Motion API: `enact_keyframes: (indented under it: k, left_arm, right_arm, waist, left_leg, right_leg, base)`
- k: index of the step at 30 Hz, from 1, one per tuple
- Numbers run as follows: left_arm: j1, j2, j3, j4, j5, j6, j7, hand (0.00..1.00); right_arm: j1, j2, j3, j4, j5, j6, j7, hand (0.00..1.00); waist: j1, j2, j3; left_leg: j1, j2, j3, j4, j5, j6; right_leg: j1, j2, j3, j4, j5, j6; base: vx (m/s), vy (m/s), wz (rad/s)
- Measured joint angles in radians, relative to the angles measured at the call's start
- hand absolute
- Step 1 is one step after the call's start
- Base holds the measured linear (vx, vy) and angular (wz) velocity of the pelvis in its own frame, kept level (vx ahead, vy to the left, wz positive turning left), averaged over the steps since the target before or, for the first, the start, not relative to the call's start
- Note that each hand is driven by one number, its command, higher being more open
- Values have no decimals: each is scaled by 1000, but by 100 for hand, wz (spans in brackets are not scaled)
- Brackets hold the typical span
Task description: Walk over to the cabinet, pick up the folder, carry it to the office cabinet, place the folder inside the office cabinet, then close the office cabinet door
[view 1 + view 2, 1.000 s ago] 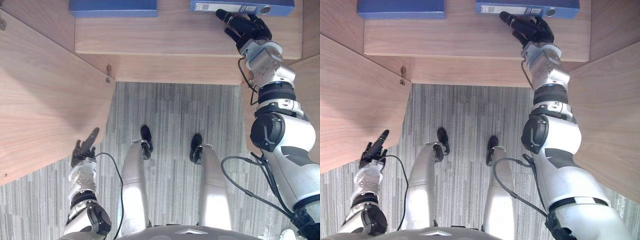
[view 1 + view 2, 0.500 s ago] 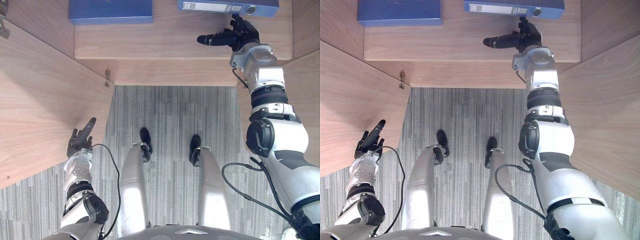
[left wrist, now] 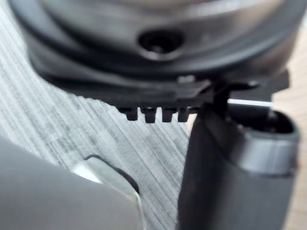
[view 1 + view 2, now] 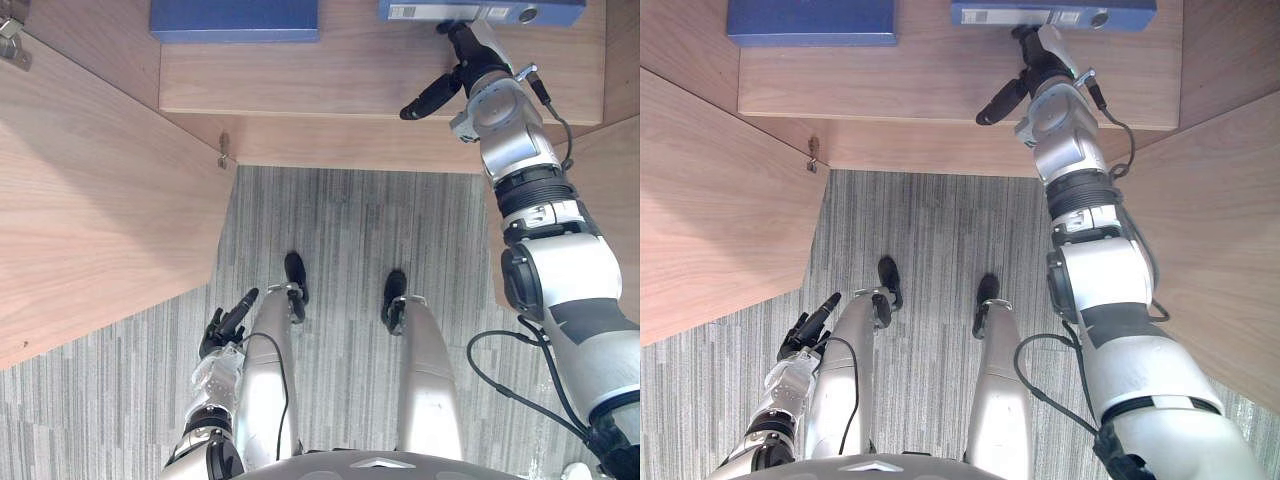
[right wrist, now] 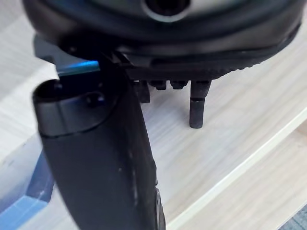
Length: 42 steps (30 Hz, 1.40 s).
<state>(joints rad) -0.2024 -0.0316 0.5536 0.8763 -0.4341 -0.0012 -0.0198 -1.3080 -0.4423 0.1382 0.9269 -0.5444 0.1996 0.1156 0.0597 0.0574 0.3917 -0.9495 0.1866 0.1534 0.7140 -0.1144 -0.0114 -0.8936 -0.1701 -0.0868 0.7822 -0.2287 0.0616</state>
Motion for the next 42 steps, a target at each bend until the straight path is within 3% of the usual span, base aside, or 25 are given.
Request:
enact_keyframes:
  k: [5, 9, 13, 19, 24, 31, 33, 37, 39, 40, 42]
  left_arm:
    - [20, 20, -61, 10, -1, -7, -14, 100]
    - [61, 48, -139, 18, 3, -22, -46, 100]
    - [87, 55, -173, 19, 8, -26, -65, 100]
    - [126, 74, -206, 28, 13, -44, -77, 100]
    - [144, 80, -226, 36, 33, -47, -77, 100]
    - [186, 87, -265, 38, 53, -62, -76, 100]
    - [207, 97, -289, 40, 87, -66, -79, 100]
    - [219, 127, -374, 47, 92, -65, -78, 100]
    - [272, 135, -427, -10, 92, -71, -92, 100]
    - [295, 136, -431, 3, 94, -84, -121, 100]
    - [286, 137, -420, 48, 106, -87, -123, 100]
  right_arm:
    - [111, -120, 229, -132, 22, -57, 45, 100]
    - [266, -260, 457, -299, 135, -121, 135, 100]
    - [314, -327, 548, -354, 224, -161, 173, 100]
    - [367, -352, 635, -354, 287, -189, 223, 100]
    - [527, -303, 792, -343, 286, -193, 367, 100]
    - [637, -245, 801, -331, 276, -207, 375, 100]
    - [697, -201, 745, -316, 277, -208, 364, 100]
    - [834, -102, 649, -265, 277, -210, 327, 100]
    - [912, -48, 594, -209, 278, -215, 309, 100]
    - [986, 18, 519, -113, 277, -214, 285, 100]
    - [1019, 69, 447, -41, 278, -214, 257, 100]
  waist:
    - [17, 0, -3]
    - [16, -3, -51]
    - [20, -8, -67]
    - [35, -36, -106]
    - [74, -48, -116]
    - [74, -52, -118]
    - [73, -83, -146]
    - [74, -116, -176]
    - [73, -113, -195]
    - [75, -107, -229]
    - [71, -102, -242]
  left_leg:
    - [17, 1, -1, -2, -1, -1]
    - [21, 0, 3, -7, -6, -2]
    - [53, 0, 10, -23, -7, -2]
    - [106, -1, 13, -55, -9, -7]
    - [200, -9, 10, -116, -4, -13]
    - [362, -21, 0, -197, 6, -18]
    - [420, -26, 1, -254, 22, -26]
    - [501, -29, -4, -346, 59, -39]
    - [532, -32, -10, -370, 61, -42]
    - [570, -36, 0, -413, 69, -44]
    - [603, -42, 8, -453, 83, -44]
  right_leg:
    - [20, 0, -3, -8, 0, 0]
    - [25, 0, -4, -22, 0, 1]
    - [56, 1, -2, -39, 2, 4]
    - [111, 2, -12, -74, 1, 4]
    - [217, 1, -35, -141, 2, 4]
    - [394, 0, -72, -225, 5, 8]
    - [450, 4, -81, -275, 15, 7]
    - [545, 19, -105, -387, 52, 7]
    - [592, 25, -114, -438, 68, 14]
    - [630, 33, -109, -510, 95, 19]
    - [666, 36, -103, -562, 117, 22]
  base:
    - [-14, -42, 0]
    - [-3, -31, -3]
    - [11, -41, -2]
    - [41, -41, 0]
    - [84, -29, 7]
    - [76, -22, 8]
    - [48, -22, 6]
    - [89, -19, 7]
    - [118, 13, 3]
    - [91, 28, -12]
    - [85, 24, -10]
